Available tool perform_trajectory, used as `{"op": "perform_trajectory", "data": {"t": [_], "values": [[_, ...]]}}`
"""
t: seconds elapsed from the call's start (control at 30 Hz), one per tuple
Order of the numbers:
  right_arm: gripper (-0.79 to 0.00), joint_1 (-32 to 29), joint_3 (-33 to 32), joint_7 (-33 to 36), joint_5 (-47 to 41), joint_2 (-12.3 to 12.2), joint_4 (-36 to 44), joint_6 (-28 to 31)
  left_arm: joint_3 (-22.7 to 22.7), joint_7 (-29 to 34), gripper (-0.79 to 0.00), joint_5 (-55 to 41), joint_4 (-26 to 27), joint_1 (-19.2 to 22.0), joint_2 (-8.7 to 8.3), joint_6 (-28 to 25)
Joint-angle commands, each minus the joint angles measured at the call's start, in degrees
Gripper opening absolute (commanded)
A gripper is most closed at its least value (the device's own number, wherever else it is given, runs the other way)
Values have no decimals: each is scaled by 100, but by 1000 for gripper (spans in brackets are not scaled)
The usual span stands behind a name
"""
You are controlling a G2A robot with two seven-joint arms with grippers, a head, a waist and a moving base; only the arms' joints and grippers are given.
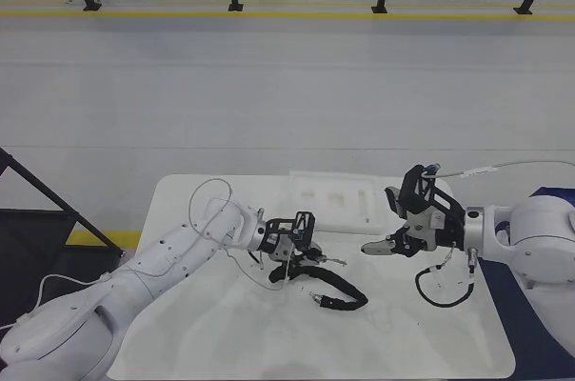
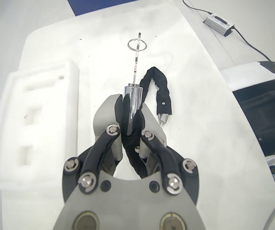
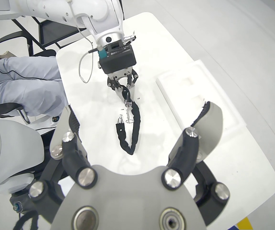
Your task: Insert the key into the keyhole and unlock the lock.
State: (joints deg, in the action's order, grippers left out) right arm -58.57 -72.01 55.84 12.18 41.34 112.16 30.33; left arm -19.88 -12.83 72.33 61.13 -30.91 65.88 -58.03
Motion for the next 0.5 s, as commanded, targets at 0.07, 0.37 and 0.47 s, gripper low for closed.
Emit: {"op": "perform_trajectory", "data": {"t": [0.07, 0.37, 0.47], "values": [[0, -6, 6, -17, -15, 3, -53, 68, 204, 99, -785, 276, -48, -21, 53, 3], [0, 30, 78, -10, -31, 18, -184, 190, 935, 454, -268, 295, -305, 149, 188, 3], [0, 52, 124, -29, -55, 29, -260, 231, 1014, 633, 0, 280, -320, 172, 231, 3]]}}
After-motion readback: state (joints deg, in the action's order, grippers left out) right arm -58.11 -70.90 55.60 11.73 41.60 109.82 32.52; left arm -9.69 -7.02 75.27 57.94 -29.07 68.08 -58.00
